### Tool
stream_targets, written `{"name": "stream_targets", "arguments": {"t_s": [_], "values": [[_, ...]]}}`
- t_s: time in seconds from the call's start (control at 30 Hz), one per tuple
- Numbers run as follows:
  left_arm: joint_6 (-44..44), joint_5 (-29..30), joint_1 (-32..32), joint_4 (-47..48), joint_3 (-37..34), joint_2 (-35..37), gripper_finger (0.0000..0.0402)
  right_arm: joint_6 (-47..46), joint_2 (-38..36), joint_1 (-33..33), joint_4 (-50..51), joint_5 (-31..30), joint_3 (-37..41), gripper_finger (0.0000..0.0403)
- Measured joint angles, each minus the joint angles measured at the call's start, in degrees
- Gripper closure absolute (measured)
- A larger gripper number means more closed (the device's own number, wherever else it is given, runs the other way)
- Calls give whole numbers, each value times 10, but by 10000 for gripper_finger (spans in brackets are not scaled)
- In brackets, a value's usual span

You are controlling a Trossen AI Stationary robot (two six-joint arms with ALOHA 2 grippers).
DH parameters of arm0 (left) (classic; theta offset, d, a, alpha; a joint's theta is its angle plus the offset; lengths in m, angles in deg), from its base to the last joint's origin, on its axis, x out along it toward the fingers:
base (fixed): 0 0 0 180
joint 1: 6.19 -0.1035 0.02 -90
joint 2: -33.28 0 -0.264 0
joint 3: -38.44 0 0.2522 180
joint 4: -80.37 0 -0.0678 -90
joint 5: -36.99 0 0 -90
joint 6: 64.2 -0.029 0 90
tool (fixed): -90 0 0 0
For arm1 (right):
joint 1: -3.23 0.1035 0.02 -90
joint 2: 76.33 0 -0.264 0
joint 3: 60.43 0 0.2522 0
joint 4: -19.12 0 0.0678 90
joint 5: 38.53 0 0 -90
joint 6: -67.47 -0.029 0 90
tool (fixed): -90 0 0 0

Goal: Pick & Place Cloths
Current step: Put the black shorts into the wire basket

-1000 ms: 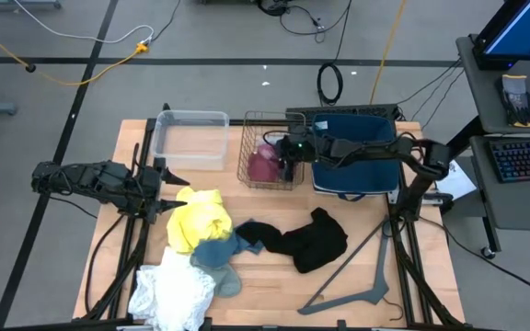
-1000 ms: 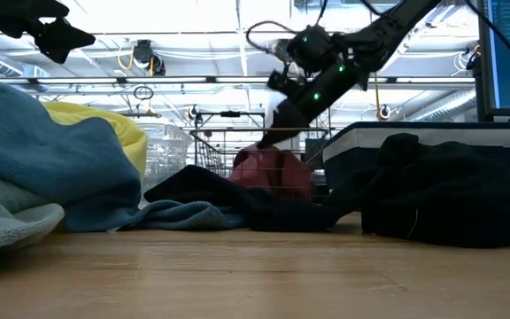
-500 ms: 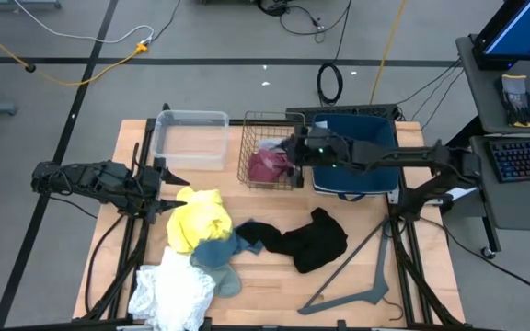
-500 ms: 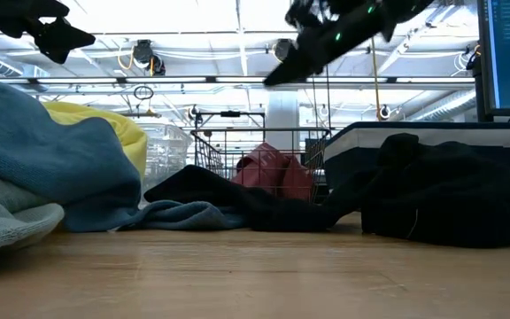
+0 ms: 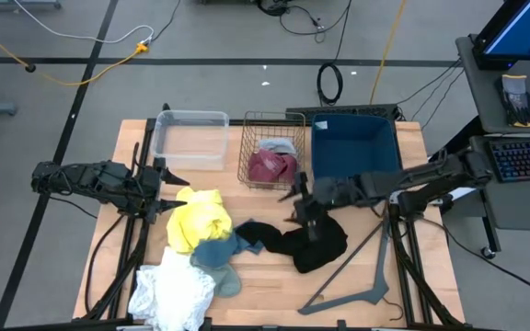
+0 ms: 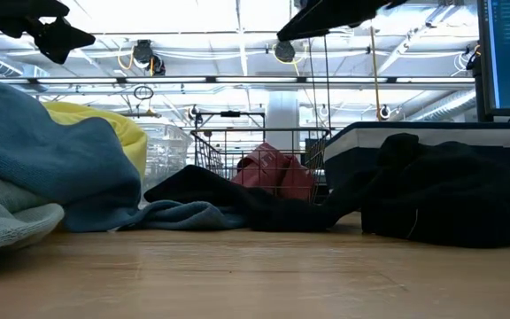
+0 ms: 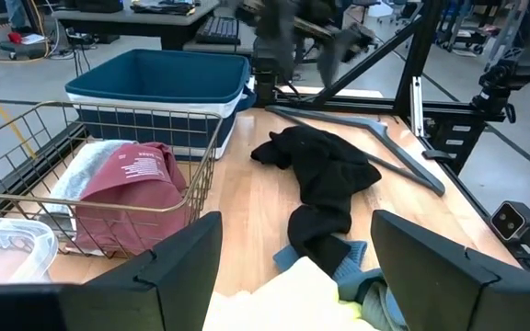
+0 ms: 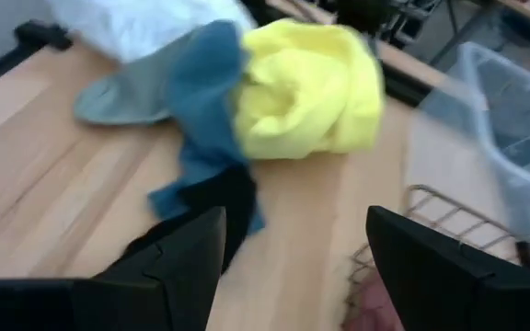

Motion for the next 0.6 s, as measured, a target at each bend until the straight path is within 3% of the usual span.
{"name": "stream_targets", "arguments": {"t_s": [0.23, 0.6], "values": [[2, 0, 0, 0, 0, 0, 119, -77, 0, 77, 72, -62, 0, 146], [7, 0, 0, 0, 0, 0, 119, -231, 0, 149, 187, -61, 0, 147]]}}
